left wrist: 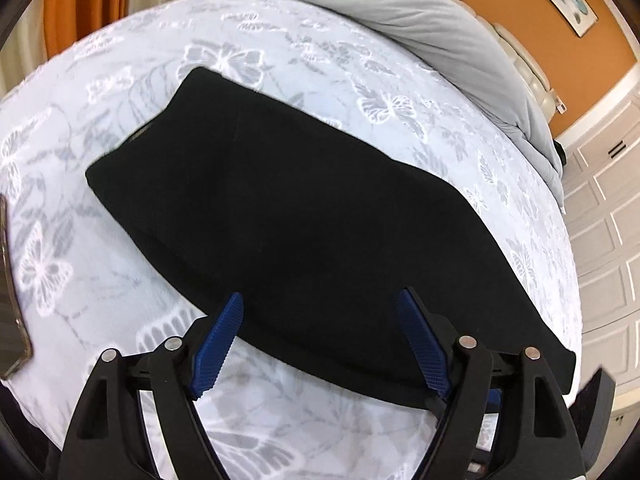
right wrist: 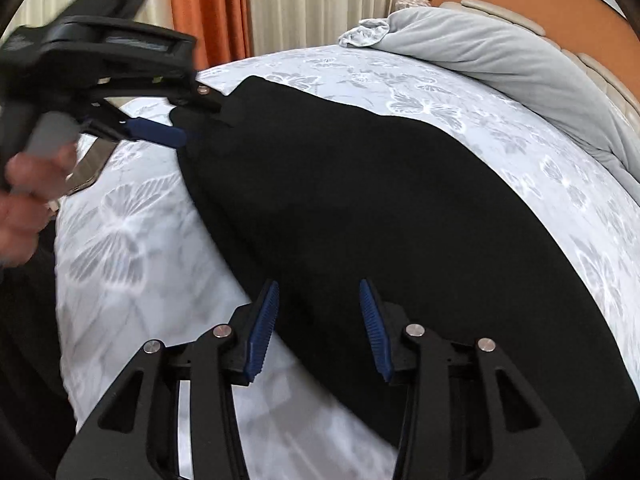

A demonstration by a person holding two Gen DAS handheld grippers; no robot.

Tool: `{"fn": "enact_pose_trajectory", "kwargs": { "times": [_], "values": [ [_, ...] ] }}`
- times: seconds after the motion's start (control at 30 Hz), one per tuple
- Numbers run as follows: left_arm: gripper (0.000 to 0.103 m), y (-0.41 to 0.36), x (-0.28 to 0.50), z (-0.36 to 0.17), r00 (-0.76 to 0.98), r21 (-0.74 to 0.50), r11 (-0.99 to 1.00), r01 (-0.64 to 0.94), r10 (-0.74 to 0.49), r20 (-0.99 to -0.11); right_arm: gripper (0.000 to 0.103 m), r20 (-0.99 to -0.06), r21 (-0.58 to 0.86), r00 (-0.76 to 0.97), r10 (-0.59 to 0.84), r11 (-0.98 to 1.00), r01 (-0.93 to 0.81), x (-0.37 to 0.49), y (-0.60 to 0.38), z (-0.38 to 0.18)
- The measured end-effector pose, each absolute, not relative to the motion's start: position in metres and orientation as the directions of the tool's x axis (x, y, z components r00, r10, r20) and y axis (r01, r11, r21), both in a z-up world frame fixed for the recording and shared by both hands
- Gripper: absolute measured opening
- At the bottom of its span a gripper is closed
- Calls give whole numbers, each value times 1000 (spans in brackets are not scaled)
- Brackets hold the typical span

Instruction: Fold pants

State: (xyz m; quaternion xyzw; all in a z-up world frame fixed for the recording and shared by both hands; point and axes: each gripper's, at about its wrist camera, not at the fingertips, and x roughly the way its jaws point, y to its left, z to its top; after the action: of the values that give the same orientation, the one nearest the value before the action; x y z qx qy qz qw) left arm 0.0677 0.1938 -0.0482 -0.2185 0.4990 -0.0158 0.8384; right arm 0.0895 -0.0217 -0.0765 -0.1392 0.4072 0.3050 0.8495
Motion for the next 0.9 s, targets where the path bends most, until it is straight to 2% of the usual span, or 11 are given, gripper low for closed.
{"fn": "enact_pose_trajectory", "kwargs": {
  "times": [0.2,0.3,0.33,0.4,0.43,0.47,0.63,0.73,0.8,0.9],
  "values": [
    [77,200,70,-49,501,-343,922,-182,-213,-839,41,-786,64,436,439,758,-649,104,-14,-85],
    [77,210,70,-51,497,-344,918,-199,-208,-843,41,-790,45,433,434,745,-666,102,-12,-83],
    [77,212,70,-51,498,-346,916,-204,-206,-842,38,-796,42,428,428,745,-665,103,-11,-88],
    [77,214,69,-50,502,-346,915,-208,-203,-840,21,-795,29,441,417,752,-659,106,-10,-93],
    [77,214,69,-49,505,-344,916,-208,-201,-839,5,-796,44,436,421,757,-652,109,-11,-92],
    [77,213,68,-48,508,-341,917,-207,-197,-839,3,-793,69,429,432,764,-642,112,-14,-88],
    [77,214,62,-36,549,-307,929,-207,-150,-823,3,-780,71,408,475,715,-696,81,-9,-59],
    [82,212,61,-35,557,-279,938,-203,-124,-821,4,-839,92,326,435,705,-704,78,-9,-89],
    [83,209,67,-45,528,-235,949,-210,-92,-844,5,-822,116,335,461,711,-694,80,-11,-90],
    [83,211,76,-62,471,-232,944,-234,-98,-877,11,-772,166,361,524,714,-680,91,-20,-50]
  ]
}}
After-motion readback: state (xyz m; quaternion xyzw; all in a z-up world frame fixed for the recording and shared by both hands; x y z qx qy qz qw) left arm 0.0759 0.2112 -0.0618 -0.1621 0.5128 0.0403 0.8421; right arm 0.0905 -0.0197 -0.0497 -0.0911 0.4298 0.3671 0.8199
